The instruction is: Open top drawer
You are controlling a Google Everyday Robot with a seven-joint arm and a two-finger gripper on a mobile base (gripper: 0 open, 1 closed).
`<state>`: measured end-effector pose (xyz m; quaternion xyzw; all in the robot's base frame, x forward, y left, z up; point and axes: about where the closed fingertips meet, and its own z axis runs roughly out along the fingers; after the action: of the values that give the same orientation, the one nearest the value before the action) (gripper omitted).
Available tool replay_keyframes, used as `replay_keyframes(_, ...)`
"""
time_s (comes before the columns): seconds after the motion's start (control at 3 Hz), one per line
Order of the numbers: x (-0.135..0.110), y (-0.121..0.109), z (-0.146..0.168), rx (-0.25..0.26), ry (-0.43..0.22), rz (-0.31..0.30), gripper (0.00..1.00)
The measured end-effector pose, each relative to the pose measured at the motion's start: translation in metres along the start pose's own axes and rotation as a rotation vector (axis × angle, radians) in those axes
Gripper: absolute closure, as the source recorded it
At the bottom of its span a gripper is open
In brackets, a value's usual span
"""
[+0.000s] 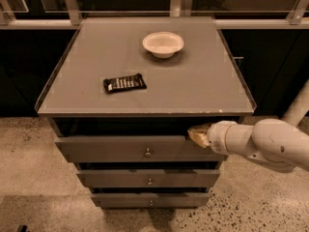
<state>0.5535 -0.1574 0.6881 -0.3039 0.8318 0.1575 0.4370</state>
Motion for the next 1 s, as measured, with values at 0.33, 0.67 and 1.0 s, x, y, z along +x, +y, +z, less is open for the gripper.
replay_keyframes(0.33,-0.001,-0.004,0.007,0.006,-0.007,0.015,1.00)
replay_keyframes(0.67,0.001,-0.013,0.032,0.030,-0.033,0.070,1.00)
replay_keyframes(1.0,0.000,-0.014,0.032,0.033,-0.033,0.074,1.00)
